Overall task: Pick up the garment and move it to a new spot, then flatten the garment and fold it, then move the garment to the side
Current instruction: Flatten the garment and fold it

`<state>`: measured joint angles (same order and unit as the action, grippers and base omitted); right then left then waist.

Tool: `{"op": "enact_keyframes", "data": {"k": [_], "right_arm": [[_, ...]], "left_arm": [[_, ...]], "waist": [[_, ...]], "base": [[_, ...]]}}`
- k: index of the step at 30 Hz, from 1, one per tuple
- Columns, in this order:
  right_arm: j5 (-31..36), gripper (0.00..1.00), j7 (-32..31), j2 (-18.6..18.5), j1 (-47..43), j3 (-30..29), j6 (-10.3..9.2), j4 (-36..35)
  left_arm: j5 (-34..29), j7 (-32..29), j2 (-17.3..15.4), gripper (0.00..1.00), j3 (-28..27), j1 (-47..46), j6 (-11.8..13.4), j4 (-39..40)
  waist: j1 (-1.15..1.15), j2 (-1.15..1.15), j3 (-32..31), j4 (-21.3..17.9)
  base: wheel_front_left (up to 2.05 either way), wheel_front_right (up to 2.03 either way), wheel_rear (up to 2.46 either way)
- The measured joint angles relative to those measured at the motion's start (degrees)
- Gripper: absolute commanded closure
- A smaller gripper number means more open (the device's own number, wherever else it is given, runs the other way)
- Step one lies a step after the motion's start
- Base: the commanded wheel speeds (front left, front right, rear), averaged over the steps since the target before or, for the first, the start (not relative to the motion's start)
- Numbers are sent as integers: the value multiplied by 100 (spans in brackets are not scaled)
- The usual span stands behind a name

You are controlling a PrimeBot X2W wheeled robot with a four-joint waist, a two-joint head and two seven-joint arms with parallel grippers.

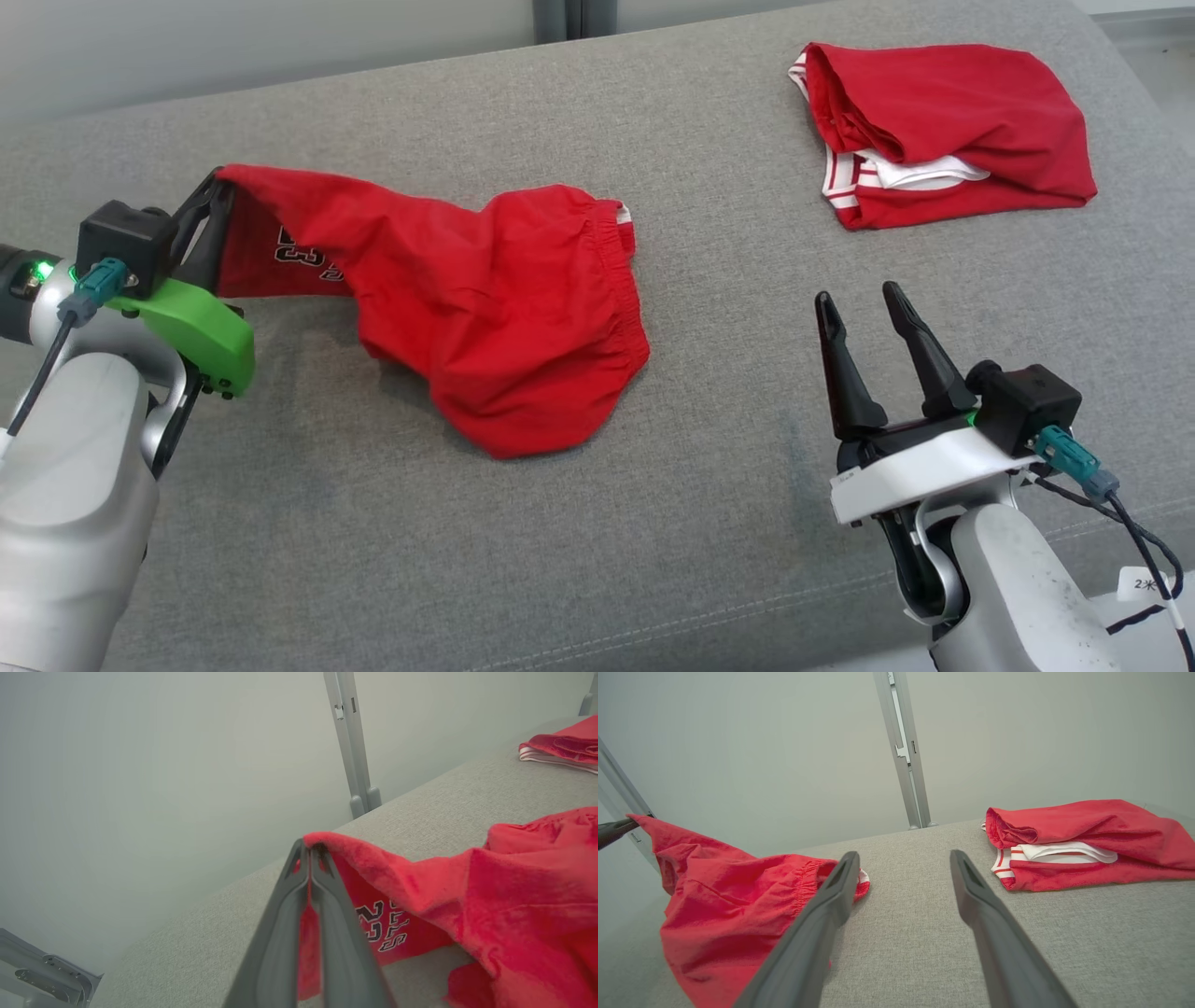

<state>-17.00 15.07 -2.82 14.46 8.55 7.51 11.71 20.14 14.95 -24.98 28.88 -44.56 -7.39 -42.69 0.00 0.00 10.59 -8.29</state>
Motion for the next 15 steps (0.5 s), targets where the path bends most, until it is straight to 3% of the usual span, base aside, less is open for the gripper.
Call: {"op": "enact_keyframes", "data": {"k": [1, 3, 15], "right_arm": [[-2, 0, 0, 0, 0, 7, 0, 2], [-3, 0, 0, -1, 1, 8, 0, 7], [32, 0, 0, 1, -46, -46, 0, 75]], "left_arm": [[16, 0, 2, 28, 2, 19, 0, -46], [40, 0, 7, 0, -4, 77, 0, -171], [108, 0, 157, 0, -648, 819, 145, 287]], "waist": [[0, 0, 12, -22], [0, 0, 34, -60], [0, 0, -75, 62]], "base": [[0, 0, 0], [0, 0, 0], [0, 0, 0]]}}
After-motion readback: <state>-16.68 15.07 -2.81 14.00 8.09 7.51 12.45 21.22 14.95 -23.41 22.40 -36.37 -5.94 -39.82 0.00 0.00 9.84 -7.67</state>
